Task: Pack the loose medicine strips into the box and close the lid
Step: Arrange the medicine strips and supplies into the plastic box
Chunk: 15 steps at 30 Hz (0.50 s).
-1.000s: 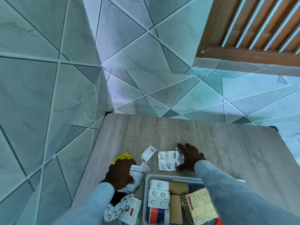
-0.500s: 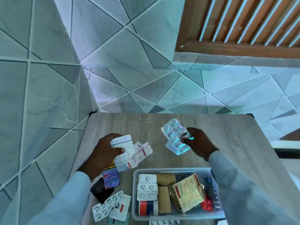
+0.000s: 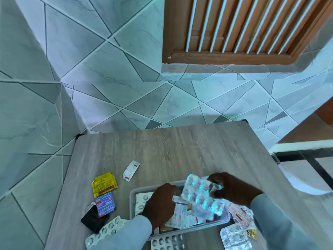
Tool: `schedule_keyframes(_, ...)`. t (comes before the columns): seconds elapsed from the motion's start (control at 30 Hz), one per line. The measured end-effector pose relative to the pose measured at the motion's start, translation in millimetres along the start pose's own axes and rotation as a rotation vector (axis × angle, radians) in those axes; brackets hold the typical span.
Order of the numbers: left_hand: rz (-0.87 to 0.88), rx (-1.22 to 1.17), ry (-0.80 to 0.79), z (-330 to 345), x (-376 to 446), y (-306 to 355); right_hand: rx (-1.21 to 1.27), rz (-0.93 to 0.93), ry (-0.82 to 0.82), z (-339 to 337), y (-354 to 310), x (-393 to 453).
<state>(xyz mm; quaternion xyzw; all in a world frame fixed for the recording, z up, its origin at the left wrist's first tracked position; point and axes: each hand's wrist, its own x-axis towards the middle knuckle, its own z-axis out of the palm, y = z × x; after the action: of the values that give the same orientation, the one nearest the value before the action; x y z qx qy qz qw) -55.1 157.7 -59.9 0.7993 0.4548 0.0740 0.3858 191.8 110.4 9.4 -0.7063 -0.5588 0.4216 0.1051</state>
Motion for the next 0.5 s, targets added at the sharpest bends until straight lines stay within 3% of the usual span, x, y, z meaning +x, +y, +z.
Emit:
schedule_keyframes(0.1, 0.080, 0.375, 0.011, -1.4, -4.2, -2.1, -0.090, -0.004, -0.027, 32.8, 6.0, 9.9)
schedule_keyframes(0.17, 0.103, 0.459, -0.009, -4.7, -8.5, -3.3, -0.162, 0.020, 0.000, 50.9, 7.6, 14.0)
schedule_keyframes(0.27, 0.170, 0.353, 0.120, -12.7, -15.6, -10.9, -0.367, -0.009, 0.095, 73.2, 1.9, 17.0)
schedule_keyframes(0.37, 0.101, 0.247, 0.302, -30.9, -20.0, -25.4, -0.514, -0.072, 0.189, 77.8, -9.3, 18.8)
schedule_keyframes(0.5, -0.080, 0.094, 0.499, -65.0, -28.0, -53.3, -0.440, -0.061, 0.077, 76.9, -19.7, 18.3)
